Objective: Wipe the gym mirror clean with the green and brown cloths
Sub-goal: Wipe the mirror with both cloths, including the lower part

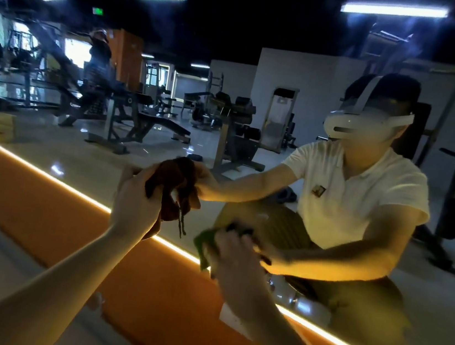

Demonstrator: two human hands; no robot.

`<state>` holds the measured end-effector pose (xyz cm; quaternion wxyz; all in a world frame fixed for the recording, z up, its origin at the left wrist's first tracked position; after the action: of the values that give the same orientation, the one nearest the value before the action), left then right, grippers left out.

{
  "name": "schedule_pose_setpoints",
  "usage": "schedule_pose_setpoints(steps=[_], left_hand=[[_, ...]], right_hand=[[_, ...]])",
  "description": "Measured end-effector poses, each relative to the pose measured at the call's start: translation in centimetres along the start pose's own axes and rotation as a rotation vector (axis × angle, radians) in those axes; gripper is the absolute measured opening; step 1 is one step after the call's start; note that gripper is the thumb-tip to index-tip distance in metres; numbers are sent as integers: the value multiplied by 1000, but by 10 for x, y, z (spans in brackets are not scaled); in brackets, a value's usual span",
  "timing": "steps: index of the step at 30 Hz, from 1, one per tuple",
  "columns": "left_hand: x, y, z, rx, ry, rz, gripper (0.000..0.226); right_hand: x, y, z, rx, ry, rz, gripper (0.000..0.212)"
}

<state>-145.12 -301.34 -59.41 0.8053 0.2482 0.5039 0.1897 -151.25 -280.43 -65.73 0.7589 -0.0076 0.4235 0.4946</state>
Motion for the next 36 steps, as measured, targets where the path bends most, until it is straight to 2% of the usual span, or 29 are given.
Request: schedule_pose_setpoints(steps=[4, 6, 8, 10, 13, 15, 17, 19, 22, 24, 25, 28, 29, 30, 32, 34, 36], left_hand=[[-5, -6, -9, 12, -14, -35, 39], [-9, -9, -16, -11, -29, -77, 37], [-12, -14, -20, -2, -34, -94, 35], [-15, -17, -20, 53, -29, -82, 34], [-21, -21, -19, 108, -14, -41, 37], [-25, -26, -20, 112, -8, -51, 34], [-26, -28, -21, 116, 3, -86, 29], [-23, -26, -23, 120, 19, -111, 26], [-15, -11, -27, 121, 24, -193, 28], [-11, -2, -31, 120, 31, -237, 31], [-10, 0, -32, 130, 39, -243, 32], [-7, 2, -33, 165, 46, -237, 32], [-6, 2, -33, 170, 45, -240, 32], [-5, 4, -33, 176, 42, -249, 32], [-5, 7, -34, 174, 30, -272, 31], [-3, 9, -36, 164, 29, -275, 32], [-1, 8, -38, 158, 35, -266, 33]], right_hand=[[-40, 75, 82, 34, 367, -408, 55], [-47, 84, 92, 6, 453, -485, 57], [-46, 58, 65, 29, 364, -413, 64], [-34, 14, 21, 29, 226, -219, 63], [-8, -34, -28, -14, 7, 57, 49], [-4, -36, -31, 26, -78, 134, 35], [-15, -13, -4, 56, 40, 49, 38], [-22, 35, 42, 89, 251, -156, 38], [-6, 97, 91, 172, 417, -451, 44], [8, 90, 81, 143, 388, -541, 34], [17, 73, 61, 97, 292, -485, 30], [41, 14, 9, 49, -39, -136, 54], [39, 15, 13, 38, -47, -115, 52], [32, 25, 25, 34, 9, -156, 44], [19, 63, 58, 13, 194, -385, 30], [14, 94, 89, 127, 373, -553, 40], [19, 93, 75, 99, 305, -584, 30]])
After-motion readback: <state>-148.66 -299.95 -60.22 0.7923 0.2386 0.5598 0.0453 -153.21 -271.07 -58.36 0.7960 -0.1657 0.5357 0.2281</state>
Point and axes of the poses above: each hand's wrist, its own x-axis away from the middle knuckle, its own z-axis out of the back of the hand, y = z × x, the point moved 5 cm from there along -x, towards the middle knuckle, and after that the axes turned 7 degrees about -x, right-handed, at the moved point
